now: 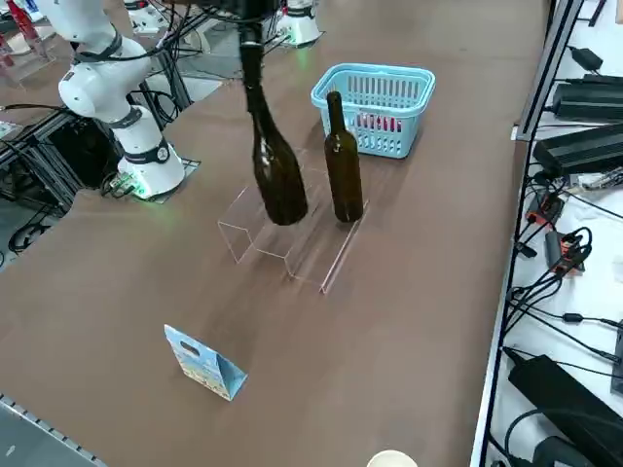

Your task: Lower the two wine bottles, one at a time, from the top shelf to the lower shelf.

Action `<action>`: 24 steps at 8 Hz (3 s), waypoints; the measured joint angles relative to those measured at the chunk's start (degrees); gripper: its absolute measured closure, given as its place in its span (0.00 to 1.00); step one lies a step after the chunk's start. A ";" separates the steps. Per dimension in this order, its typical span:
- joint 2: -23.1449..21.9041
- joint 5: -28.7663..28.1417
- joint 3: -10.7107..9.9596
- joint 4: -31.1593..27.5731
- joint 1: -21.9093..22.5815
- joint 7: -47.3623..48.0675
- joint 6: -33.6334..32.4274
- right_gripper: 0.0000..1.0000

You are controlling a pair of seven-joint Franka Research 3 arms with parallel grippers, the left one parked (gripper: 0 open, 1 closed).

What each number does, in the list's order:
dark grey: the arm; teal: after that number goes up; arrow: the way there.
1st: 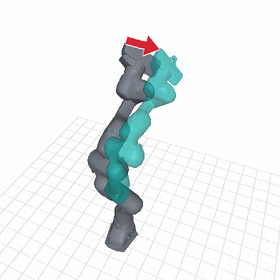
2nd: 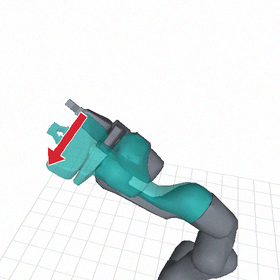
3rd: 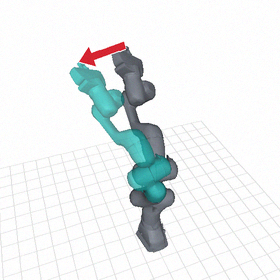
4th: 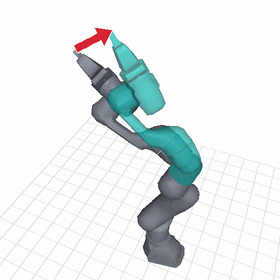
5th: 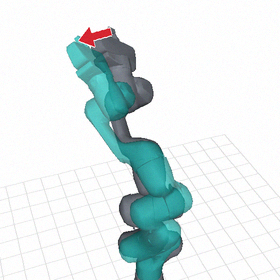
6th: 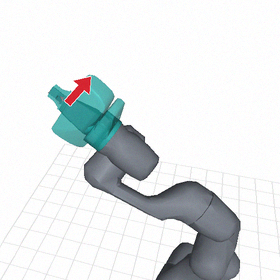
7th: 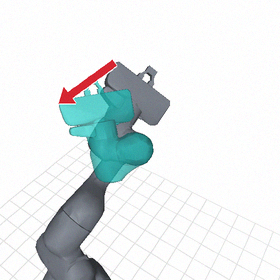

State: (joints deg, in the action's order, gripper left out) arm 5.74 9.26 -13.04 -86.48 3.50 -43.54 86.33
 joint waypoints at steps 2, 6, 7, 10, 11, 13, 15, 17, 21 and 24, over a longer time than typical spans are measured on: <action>6.79 -2.29 -0.79 5.86 0.04 -5.30 0.04 0.61; 13.62 -4.04 -1.16 9.88 0.07 -12.23 3.09 0.61; 14.78 -4.36 -1.22 9.87 0.06 -13.28 4.15 0.61; 17.13 -4.41 -1.32 9.31 0.06 -13.95 5.35 0.61; 17.31 -4.42 -1.35 8.50 0.06 -13.96 6.24 0.61; 17.34 -4.45 -1.45 6.67 0.04 -13.96 7.00 0.61; 17.24 -4.48 -1.53 6.06 0.02 -13.96 7.07 0.61; 17.23 -4.48 -1.57 6.04 0.03 -13.96 7.04 0.61; 17.21 -4.48 -1.61 6.00 0.03 -13.69 6.88 0.47; 16.64 -5.21 -1.66 6.05 0.03 -12.46 6.73 0.01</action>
State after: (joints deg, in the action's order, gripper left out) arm 22.38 4.04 -14.69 -80.43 3.53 -56.00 93.06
